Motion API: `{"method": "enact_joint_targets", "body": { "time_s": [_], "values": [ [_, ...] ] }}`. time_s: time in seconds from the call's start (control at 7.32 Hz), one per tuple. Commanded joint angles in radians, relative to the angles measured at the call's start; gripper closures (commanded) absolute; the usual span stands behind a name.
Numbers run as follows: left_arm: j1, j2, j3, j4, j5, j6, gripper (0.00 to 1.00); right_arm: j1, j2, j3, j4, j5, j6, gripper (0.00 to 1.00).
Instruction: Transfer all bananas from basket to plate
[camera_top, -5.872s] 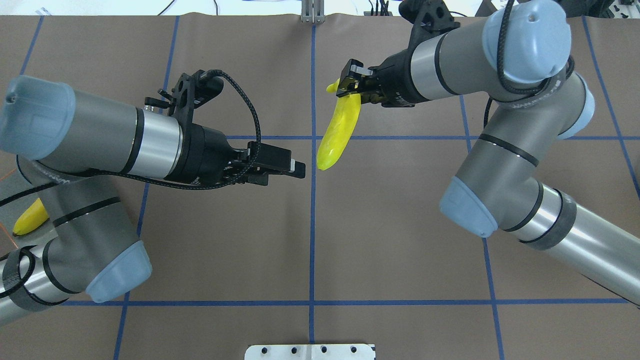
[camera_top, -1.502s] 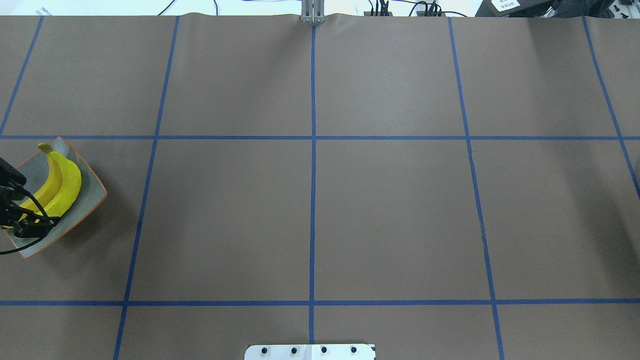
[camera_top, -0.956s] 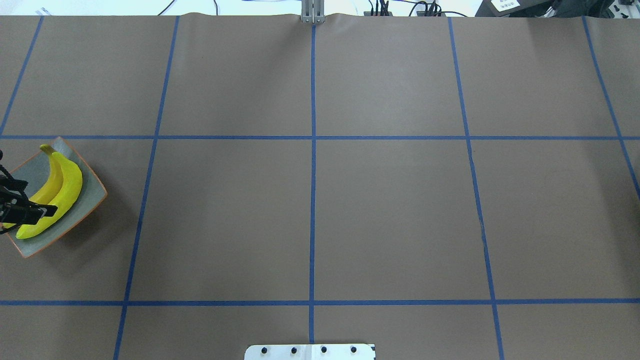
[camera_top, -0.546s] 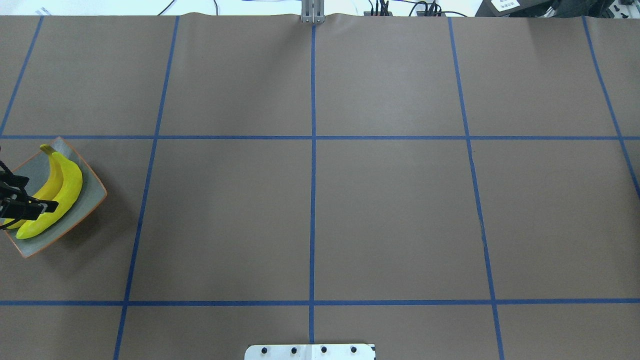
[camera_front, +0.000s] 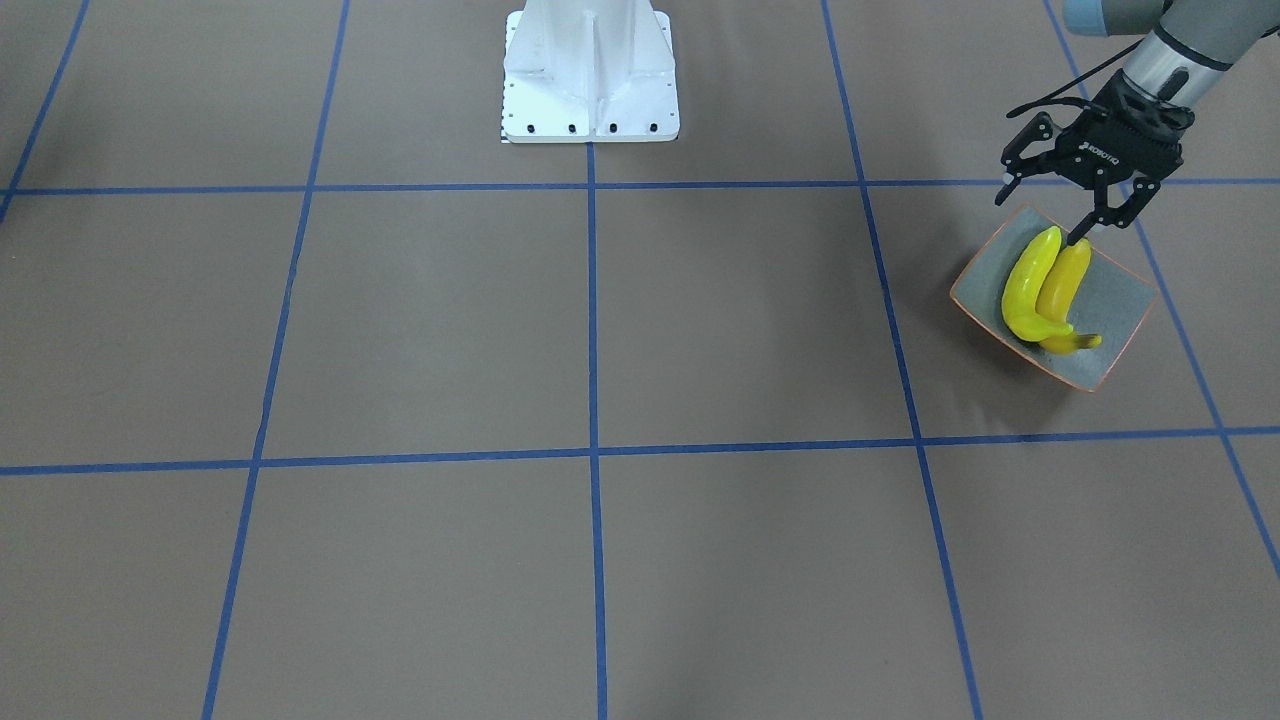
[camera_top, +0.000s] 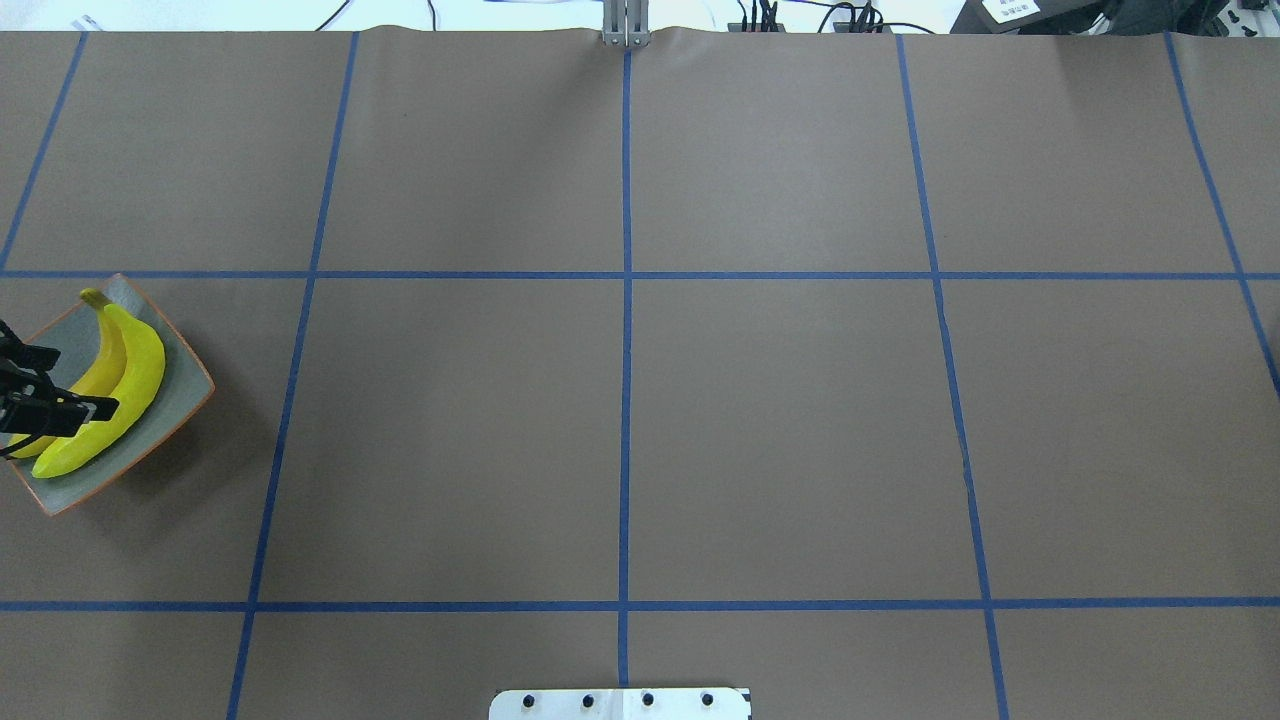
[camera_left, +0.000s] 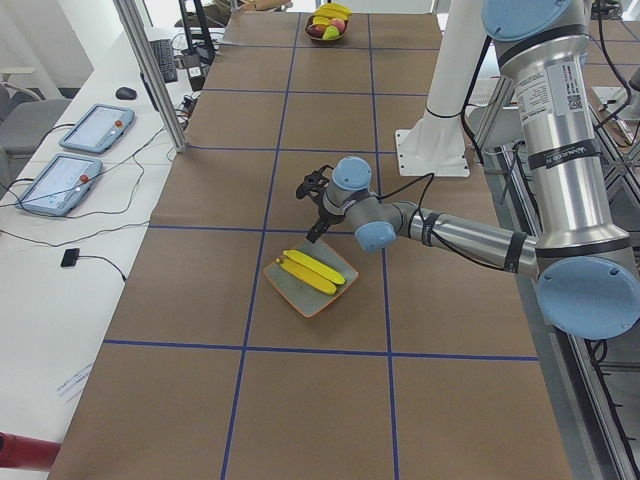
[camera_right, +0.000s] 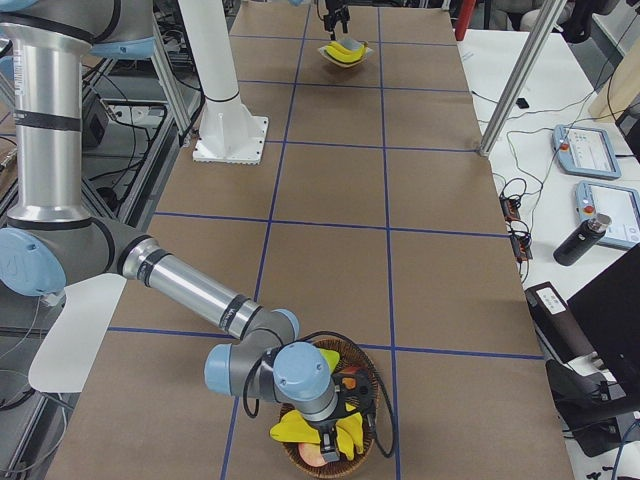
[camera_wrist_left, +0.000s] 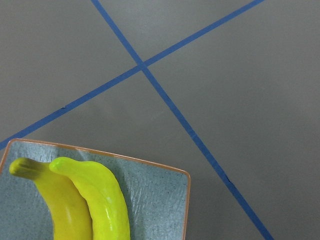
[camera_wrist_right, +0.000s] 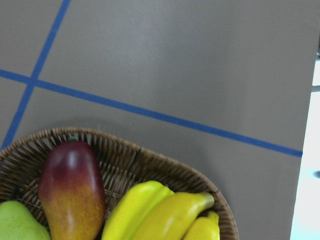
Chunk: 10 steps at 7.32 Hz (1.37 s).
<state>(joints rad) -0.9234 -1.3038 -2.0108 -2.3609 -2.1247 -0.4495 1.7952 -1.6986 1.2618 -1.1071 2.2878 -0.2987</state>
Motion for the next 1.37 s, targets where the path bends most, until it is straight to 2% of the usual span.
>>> {"method": "enact_joint_targets", "body": {
  "time_s": [0.0,0.27,0.82,1.23],
  "values": [
    [0.000,0.000,-0.003,-0.001,0.000,0.000,0.00,0.003,-0.020,-0.028,0.004,0.019,0.009,0.12],
    [0.000,-0.002,-0.003,-0.001,0.002,0.000,0.00,0.003,-0.029,-0.088,0.099,-0.002,0.012,0.15],
    [0.000,-0.006,-0.002,-0.001,0.002,0.000,0.00,0.001,-0.024,-0.098,0.101,-0.002,0.016,0.30],
    [0.000,-0.006,0.000,-0.001,0.003,0.000,0.00,0.001,-0.018,-0.098,0.099,-0.002,0.018,0.30]
  ]
}}
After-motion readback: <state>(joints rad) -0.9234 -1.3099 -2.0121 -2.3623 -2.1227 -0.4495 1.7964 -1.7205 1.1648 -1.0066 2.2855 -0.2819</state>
